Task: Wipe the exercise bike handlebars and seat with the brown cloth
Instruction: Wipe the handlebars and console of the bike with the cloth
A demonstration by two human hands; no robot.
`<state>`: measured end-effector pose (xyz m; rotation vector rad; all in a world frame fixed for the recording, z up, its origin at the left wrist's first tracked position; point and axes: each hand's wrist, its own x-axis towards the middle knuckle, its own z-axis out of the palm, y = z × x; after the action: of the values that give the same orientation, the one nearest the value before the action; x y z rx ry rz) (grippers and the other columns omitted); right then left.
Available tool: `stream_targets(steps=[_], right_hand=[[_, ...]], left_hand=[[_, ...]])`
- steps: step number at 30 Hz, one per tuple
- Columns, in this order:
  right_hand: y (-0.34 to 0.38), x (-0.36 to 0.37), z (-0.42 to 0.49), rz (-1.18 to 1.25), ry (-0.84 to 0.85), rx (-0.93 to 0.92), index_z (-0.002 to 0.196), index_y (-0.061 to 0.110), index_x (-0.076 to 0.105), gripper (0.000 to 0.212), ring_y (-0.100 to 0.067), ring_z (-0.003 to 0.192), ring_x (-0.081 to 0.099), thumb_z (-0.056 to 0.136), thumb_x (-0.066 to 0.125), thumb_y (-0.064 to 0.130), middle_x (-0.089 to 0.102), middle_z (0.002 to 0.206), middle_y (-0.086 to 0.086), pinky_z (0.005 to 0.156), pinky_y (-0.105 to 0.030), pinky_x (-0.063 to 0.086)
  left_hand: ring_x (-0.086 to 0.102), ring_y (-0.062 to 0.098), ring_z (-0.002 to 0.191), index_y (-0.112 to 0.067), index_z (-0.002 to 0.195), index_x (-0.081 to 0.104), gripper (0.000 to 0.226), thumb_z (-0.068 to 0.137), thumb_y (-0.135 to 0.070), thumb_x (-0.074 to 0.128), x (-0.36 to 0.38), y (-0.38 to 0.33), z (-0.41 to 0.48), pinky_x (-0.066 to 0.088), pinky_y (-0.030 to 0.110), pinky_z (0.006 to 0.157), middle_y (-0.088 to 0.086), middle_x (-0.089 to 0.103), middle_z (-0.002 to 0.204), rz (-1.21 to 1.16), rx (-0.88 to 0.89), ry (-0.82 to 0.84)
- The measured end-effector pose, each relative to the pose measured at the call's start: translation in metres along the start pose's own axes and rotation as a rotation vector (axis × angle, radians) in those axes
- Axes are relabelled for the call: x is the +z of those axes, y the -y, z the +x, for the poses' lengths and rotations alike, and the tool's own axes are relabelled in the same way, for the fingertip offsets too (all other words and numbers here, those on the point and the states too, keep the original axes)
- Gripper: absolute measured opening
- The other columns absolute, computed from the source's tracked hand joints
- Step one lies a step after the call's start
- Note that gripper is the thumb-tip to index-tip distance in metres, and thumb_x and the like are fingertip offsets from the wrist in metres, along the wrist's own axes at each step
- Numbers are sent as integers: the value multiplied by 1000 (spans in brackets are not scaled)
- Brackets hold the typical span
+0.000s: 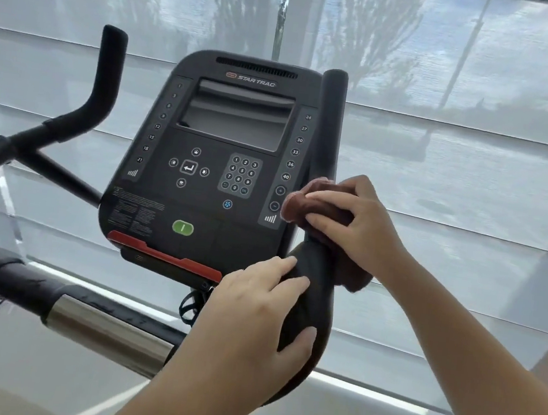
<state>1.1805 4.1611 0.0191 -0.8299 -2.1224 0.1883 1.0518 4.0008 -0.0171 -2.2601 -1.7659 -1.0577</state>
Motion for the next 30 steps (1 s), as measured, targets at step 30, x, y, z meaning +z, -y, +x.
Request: stream_targets(steps=[30], right_hand=[[-1,24,-45,474,-373,300,90,47,67,25,-2,98,58,80,67,24,60,103,1,92,-25,46]], left_hand=[[23,-1,130,-26,129,48,50,83,-46,52,13,12,-9,22,21,102,-15,35,142,-71,52,-64]])
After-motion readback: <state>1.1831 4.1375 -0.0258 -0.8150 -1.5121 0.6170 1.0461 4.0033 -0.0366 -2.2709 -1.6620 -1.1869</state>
